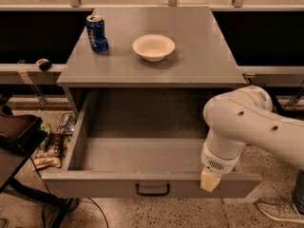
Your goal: Open top drawer
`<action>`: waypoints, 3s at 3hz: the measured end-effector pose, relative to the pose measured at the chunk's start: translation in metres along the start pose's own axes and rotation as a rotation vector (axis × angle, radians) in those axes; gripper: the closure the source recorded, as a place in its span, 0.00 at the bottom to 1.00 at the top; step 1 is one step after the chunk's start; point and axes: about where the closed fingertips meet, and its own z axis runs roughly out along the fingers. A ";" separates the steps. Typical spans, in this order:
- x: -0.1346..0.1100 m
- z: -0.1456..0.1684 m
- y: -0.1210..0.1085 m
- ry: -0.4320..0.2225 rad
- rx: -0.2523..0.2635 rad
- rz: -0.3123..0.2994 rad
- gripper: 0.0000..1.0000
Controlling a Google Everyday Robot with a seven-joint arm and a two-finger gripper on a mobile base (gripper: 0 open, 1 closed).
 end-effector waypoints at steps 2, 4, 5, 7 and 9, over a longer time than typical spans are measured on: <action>0.015 -0.002 0.013 0.008 0.009 0.039 1.00; 0.023 -0.004 0.019 0.012 0.013 0.058 1.00; 0.023 -0.005 0.020 0.011 0.013 0.059 1.00; 0.031 -0.007 0.026 0.015 0.017 0.077 0.73; 0.031 -0.007 0.026 0.015 0.017 0.077 0.27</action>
Offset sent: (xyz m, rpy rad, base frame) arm -0.2912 -0.1560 0.0791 -0.1846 -0.0450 -0.5375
